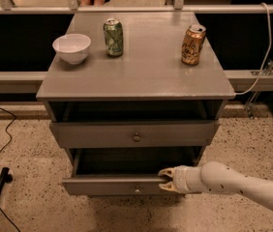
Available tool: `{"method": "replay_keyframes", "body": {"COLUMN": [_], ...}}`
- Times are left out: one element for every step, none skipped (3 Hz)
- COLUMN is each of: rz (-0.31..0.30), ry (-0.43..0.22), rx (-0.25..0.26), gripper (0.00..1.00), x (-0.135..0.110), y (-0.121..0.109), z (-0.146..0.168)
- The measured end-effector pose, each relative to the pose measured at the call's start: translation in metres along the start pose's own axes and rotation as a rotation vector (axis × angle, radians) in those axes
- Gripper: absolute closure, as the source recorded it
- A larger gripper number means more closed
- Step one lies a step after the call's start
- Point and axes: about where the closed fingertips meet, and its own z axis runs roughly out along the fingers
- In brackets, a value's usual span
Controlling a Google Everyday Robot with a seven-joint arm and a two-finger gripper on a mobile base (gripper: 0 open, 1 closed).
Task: Open middle drawer
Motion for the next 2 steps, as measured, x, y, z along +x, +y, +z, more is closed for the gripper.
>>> {"method": "replay_keyframes", "body": {"rz": [0.0,0.0], "ry": [0.0,0.0], "rx": [0.0,0.0], "gripper": [0.43,0.19], "x": [-0.0041,-0.0042], "y": [-0.0031,-0.0031], "z": [-0.0058,-0.0057]}}
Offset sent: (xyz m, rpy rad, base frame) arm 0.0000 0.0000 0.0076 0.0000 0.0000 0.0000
